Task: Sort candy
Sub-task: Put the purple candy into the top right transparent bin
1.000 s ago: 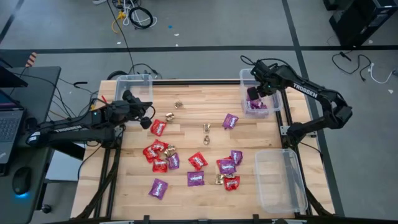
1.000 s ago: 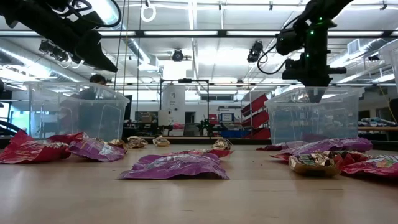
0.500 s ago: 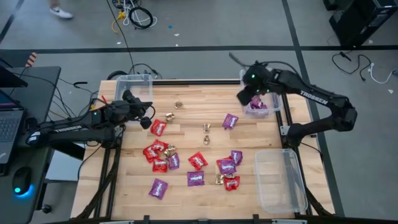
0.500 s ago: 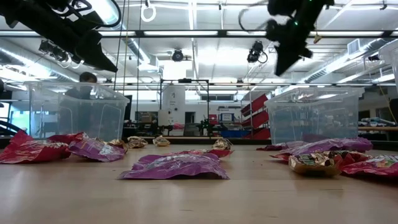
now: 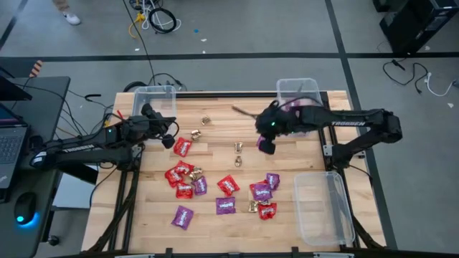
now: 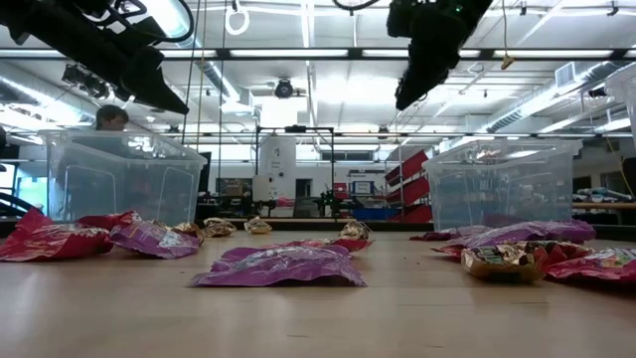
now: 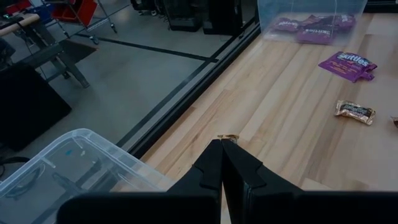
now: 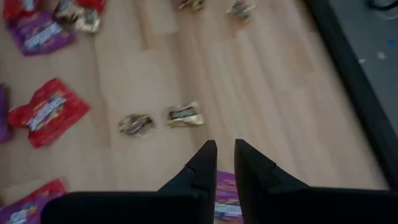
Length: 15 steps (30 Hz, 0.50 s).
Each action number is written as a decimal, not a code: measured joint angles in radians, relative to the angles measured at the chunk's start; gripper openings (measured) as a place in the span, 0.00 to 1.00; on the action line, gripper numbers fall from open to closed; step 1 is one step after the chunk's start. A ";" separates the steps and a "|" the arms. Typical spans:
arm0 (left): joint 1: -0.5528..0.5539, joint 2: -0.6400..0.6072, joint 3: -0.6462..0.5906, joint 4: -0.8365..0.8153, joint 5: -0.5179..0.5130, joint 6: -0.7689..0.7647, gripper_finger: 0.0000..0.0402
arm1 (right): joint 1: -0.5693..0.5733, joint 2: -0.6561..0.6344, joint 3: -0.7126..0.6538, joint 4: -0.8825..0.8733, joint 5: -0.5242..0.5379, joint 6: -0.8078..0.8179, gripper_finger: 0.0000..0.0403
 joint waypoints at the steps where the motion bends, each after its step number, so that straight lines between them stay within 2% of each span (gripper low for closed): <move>1: 0.000 0.000 0.000 0.000 0.000 0.000 0.02 | 0.010 0.018 0.000 0.000 0.000 0.013 0.11; 7: 0.000 0.000 0.000 0.000 0.000 0.000 0.02 | 0.051 0.131 0.000 -0.004 0.007 0.046 0.11; 12: 0.000 0.000 0.000 -0.003 0.000 0.000 0.02 | 0.070 0.221 0.000 -0.005 0.103 0.049 0.13; 15: 0.000 0.000 0.000 -0.003 0.000 0.000 0.02 | 0.075 0.263 0.000 -0.007 0.112 0.031 0.16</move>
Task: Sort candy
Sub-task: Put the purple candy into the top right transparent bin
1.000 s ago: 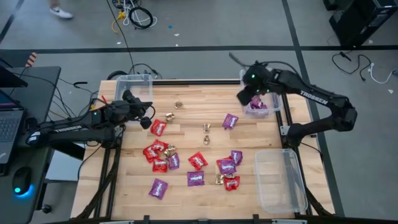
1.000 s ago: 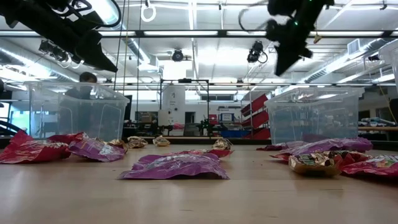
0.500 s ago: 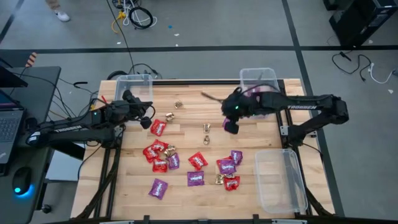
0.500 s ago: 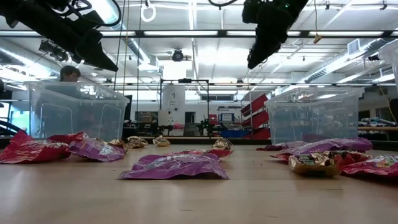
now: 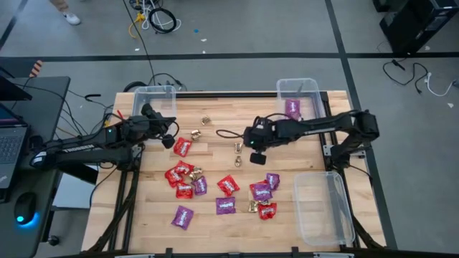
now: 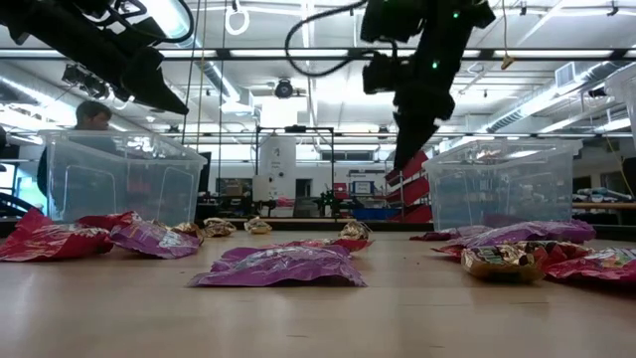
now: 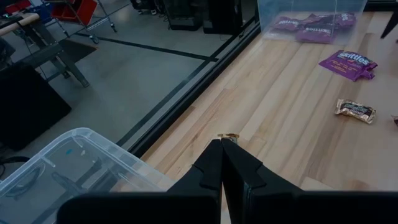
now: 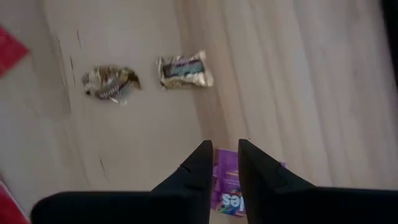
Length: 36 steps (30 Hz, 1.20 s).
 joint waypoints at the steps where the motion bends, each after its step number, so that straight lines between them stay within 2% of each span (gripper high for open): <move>1: 0.000 0.000 0.000 0.000 0.000 0.000 0.02 | 0.000 0.014 0.000 -0.005 0.000 0.000 0.18; 10: 0.000 0.000 0.000 0.000 0.000 0.000 0.02 | 0.001 0.113 0.000 -0.145 0.026 0.008 0.30; 21: 0.000 0.000 0.000 -0.001 0.000 0.000 0.02 | 0.001 0.183 0.000 -0.121 0.051 0.010 0.41; 36: 0.000 0.000 0.000 -0.022 0.000 0.002 0.02 | -0.046 0.194 -0.016 -0.096 0.051 0.044 0.42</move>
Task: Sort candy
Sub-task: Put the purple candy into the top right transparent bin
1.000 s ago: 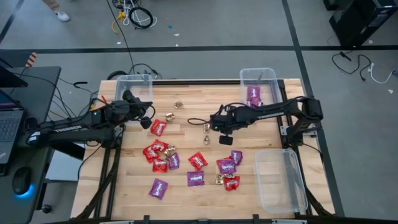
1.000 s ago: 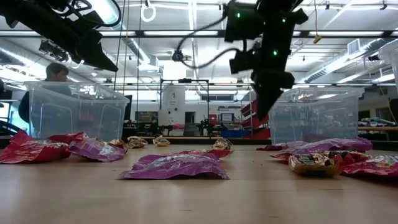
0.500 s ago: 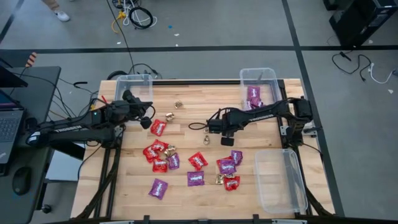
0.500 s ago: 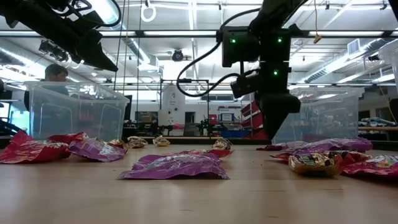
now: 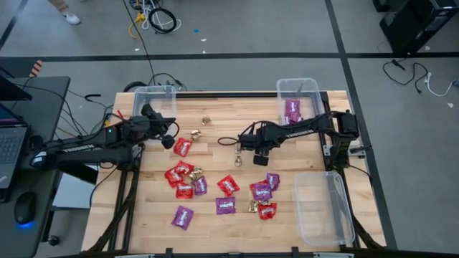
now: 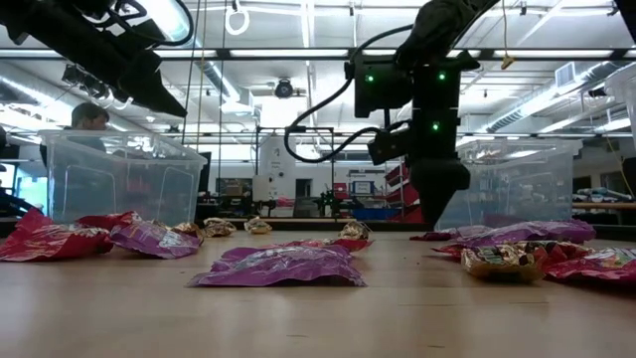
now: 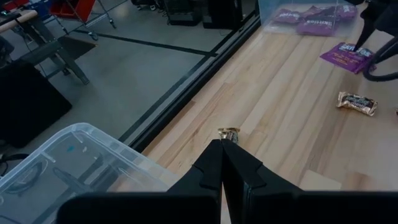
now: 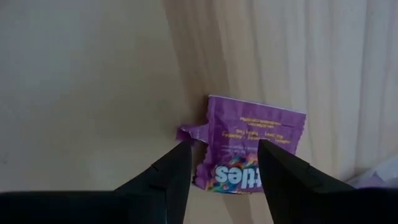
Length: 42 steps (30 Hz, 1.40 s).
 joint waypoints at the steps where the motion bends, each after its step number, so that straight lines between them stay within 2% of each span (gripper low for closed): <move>1: 0.000 0.000 0.000 0.000 0.000 0.000 0.02 | -0.002 0.000 0.000 0.001 -0.003 -0.004 0.42; 9: 0.000 0.000 0.000 -0.006 0.000 0.002 0.02 | -0.009 0.055 0.002 0.019 -0.034 -0.025 0.41; 17: 0.000 0.000 0.000 -0.008 0.000 0.003 0.02 | -0.015 0.056 0.002 0.021 -0.040 -0.037 0.38; 22: 0.000 0.000 0.000 -0.008 0.000 0.003 0.02 | -0.027 0.058 0.002 0.024 -0.045 -0.040 0.30; 30: 0.000 0.000 0.000 -0.008 0.000 0.003 0.02 | -0.044 0.059 0.001 0.024 -0.047 -0.040 0.03; 42: 0.000 0.000 0.000 -0.008 0.000 0.003 0.02 | -0.043 0.050 0.002 0.016 -0.057 -0.018 0.00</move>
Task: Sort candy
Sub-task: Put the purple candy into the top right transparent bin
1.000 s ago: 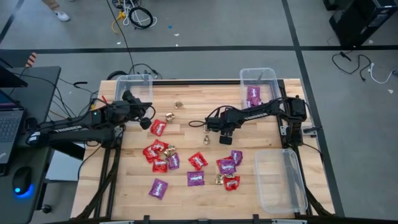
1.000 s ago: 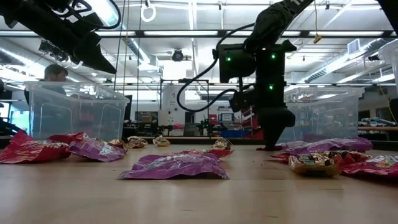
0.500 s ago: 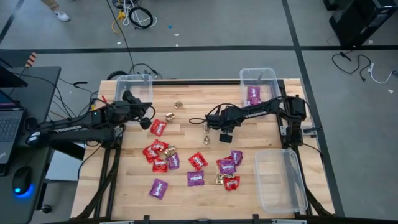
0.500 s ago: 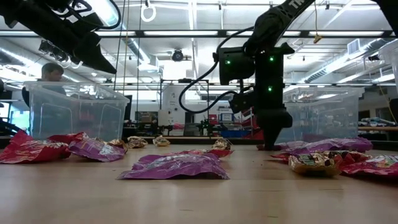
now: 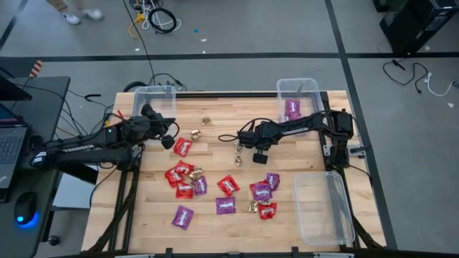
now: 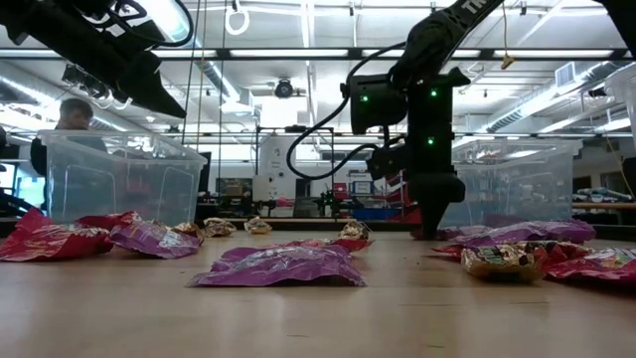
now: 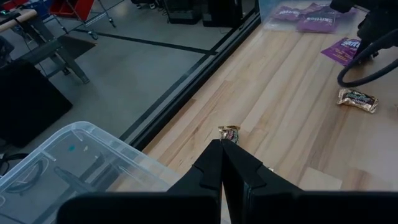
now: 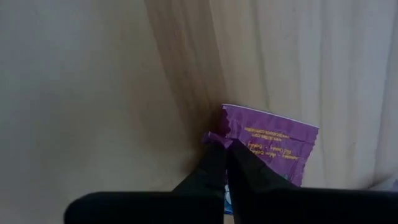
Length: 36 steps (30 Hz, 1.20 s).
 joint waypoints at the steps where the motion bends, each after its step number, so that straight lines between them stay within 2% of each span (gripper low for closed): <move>1: 0.000 0.000 0.000 0.000 0.000 0.000 0.02 | 0.002 -0.004 0.000 -0.004 -0.004 0.001 0.00; 28: 0.000 0.000 0.000 0.000 0.000 0.000 0.02 | 0.032 -0.247 0.000 0.002 0.002 0.077 0.00; 36: 0.000 0.000 0.000 0.000 0.000 0.000 0.02 | 0.032 -0.304 0.001 0.063 0.003 0.076 0.00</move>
